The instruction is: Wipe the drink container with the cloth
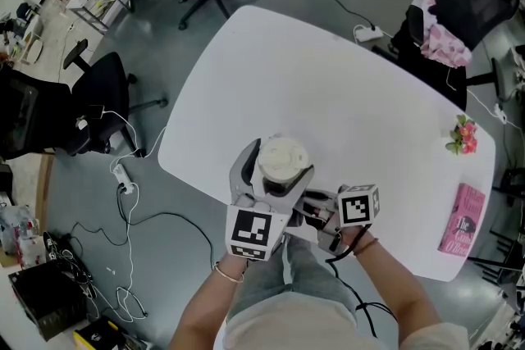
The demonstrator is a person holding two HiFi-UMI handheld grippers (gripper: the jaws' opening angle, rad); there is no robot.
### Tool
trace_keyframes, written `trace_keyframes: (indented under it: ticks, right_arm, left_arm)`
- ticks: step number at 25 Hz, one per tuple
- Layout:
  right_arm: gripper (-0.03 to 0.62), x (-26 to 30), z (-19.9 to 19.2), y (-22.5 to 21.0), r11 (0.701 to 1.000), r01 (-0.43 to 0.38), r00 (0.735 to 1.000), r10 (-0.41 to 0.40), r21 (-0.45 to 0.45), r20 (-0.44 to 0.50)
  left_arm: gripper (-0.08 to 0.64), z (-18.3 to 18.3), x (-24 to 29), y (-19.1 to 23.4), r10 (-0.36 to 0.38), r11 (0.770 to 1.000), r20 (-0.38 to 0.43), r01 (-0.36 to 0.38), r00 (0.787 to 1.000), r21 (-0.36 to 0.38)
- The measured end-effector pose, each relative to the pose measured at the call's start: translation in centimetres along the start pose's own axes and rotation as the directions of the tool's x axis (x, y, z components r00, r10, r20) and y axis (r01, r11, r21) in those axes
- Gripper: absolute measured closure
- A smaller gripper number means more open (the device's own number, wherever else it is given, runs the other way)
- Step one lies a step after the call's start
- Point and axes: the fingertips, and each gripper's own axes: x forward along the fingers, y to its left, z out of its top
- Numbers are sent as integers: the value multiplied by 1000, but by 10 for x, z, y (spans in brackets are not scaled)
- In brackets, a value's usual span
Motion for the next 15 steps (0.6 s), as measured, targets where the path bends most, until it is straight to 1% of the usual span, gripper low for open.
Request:
trace_keyframes:
  ticks: [7, 15]
  right_arm:
    - [520, 0, -3, -13, 998, 48, 999, -47, 31, -8]
    - [520, -2, -13, -32, 985, 141, 990, -138, 96, -38]
  left_arm:
    - [109, 0, 1, -1, -3, 1000, 3, 3, 1000, 4]
    - [109, 1, 1, -2, -4, 1000, 11, 4, 1000, 4]
